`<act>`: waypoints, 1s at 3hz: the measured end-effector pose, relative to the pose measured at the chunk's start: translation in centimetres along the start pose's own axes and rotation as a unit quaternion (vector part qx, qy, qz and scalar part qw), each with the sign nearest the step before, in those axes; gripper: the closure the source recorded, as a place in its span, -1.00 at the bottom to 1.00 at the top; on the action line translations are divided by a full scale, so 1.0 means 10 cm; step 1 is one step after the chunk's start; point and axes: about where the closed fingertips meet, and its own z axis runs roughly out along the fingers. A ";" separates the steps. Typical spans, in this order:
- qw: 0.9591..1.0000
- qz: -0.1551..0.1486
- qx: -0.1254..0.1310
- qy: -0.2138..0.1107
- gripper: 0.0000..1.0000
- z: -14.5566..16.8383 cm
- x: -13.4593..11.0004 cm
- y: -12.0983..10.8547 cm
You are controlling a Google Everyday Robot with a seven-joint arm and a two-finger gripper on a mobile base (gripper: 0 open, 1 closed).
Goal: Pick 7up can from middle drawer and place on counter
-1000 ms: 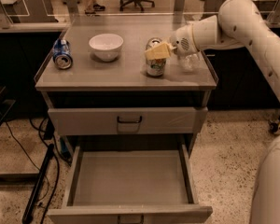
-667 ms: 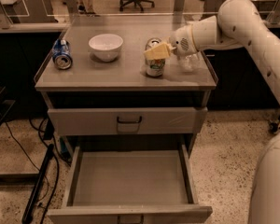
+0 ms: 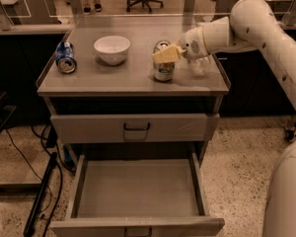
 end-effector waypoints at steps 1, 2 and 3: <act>1.000 0.000 0.000 0.000 -0.62 0.00 0.00 0.00; 1.000 0.000 0.000 0.000 -1.00 0.00 0.00 0.00; 1.000 0.000 0.000 0.000 -1.00 0.00 0.00 0.00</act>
Offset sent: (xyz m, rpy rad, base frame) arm 0.0000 0.0000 0.0000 0.0000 0.0000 0.0000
